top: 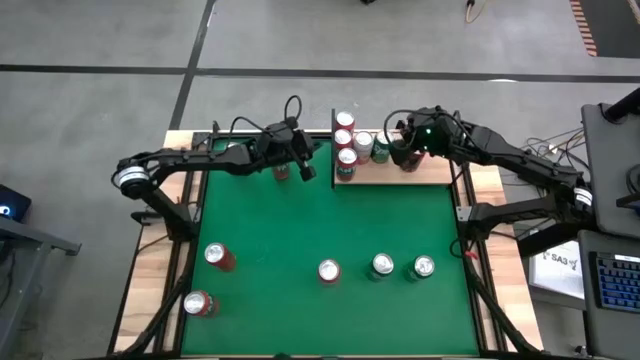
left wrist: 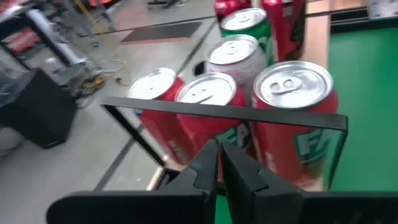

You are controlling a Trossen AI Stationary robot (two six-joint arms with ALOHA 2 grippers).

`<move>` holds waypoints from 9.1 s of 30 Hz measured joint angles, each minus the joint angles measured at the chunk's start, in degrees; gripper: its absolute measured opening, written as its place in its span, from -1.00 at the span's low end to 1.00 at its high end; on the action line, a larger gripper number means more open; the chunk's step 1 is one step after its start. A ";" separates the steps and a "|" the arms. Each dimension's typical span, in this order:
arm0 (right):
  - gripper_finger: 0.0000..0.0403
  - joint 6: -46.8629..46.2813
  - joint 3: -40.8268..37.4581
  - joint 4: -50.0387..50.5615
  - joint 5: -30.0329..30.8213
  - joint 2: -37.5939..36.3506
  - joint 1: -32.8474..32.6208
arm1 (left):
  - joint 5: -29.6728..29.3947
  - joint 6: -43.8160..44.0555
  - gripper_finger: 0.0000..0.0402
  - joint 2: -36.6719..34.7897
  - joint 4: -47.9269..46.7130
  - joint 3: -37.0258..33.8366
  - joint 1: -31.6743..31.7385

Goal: Place canned beverage on shelf
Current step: Adjust the soda cans on the shelf, then put the left green soda can on the shelf aligned with the other green soda can

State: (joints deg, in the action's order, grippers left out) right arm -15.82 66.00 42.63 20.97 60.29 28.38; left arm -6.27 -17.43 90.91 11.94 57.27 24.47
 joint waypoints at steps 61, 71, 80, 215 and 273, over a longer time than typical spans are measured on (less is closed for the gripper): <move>-0.94 1.48 0.00 -1.57 -0.25 2.43 1.29 | 6.87 2.00 -1.00 13.71 6.19 6.81 4.13; -0.94 0.42 0.00 -2.13 -14.30 3.18 1.02 | 6.78 3.60 -1.00 8.92 -0.67 6.81 3.90; -0.94 -0.30 -0.04 -5.35 -18.43 9.27 -1.95 | 6.80 4.72 -1.00 2.51 -5.96 6.65 1.22; -0.94 -5.66 4.92 24.68 -11.15 11.96 11.39 | 6.72 -6.24 -1.00 -16.32 -5.59 -5.65 -8.89; -0.94 -18.09 -3.26 2.81 -6.22 2.05 -39.05 | 6.83 27.58 -1.00 -16.32 -10.69 -5.65 -33.16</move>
State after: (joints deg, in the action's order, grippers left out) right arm -33.91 62.74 45.45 14.75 62.34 -10.67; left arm 0.56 10.15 74.59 1.26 51.62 -8.70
